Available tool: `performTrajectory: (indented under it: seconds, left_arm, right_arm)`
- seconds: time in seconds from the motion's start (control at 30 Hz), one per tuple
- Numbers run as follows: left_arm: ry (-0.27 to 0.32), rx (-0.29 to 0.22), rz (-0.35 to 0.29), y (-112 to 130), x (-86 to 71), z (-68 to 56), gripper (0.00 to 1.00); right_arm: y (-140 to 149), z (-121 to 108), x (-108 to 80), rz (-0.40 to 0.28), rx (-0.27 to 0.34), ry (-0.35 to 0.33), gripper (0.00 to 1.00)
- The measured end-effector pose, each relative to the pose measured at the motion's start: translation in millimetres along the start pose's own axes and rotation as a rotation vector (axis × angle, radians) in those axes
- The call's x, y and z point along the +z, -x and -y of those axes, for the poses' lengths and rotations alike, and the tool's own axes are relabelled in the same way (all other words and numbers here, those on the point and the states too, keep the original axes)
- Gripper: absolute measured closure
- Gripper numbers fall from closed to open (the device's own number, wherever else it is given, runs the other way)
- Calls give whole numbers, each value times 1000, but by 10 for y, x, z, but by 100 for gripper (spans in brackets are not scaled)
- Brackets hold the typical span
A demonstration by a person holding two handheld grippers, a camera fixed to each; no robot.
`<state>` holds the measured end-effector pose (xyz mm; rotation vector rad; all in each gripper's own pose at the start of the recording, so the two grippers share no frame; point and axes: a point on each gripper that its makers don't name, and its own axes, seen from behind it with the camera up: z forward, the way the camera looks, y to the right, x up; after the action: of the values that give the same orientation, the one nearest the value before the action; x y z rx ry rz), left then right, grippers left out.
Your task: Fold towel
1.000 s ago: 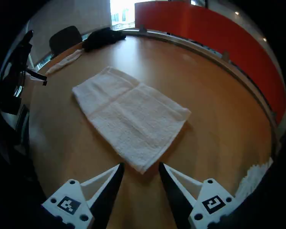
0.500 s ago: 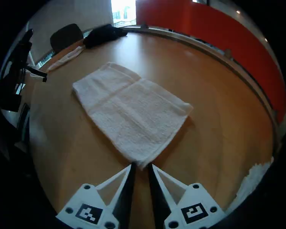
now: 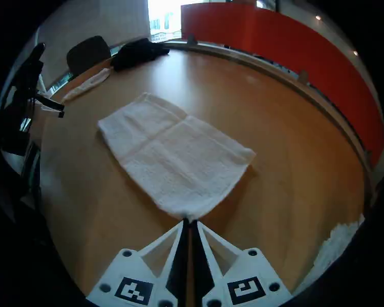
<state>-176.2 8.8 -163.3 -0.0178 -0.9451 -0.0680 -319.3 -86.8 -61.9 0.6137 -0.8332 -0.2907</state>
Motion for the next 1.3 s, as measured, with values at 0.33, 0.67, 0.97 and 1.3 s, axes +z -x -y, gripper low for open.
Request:
performTrajectory:
  seconds: [0.33,0.67,0.97,1.3]
  left_arm:
    - [0,1,-5,-33,12,28,6]
    - [2,-2,-12,-60,-3,53,6]
    - [1,-4,-22,-105,-15,74,6]
    - [4,-12,-26,-122,-18,76,6]
  right_arm:
    - [-530,-39,-157,-91,-43,22,96]
    - [-1081,-63,-352,-148,-165,42,96]
    - [-1384,-78,-476,-188,-216,45,96]
    - [-1551,-8,-417,-201,-251,19,96]
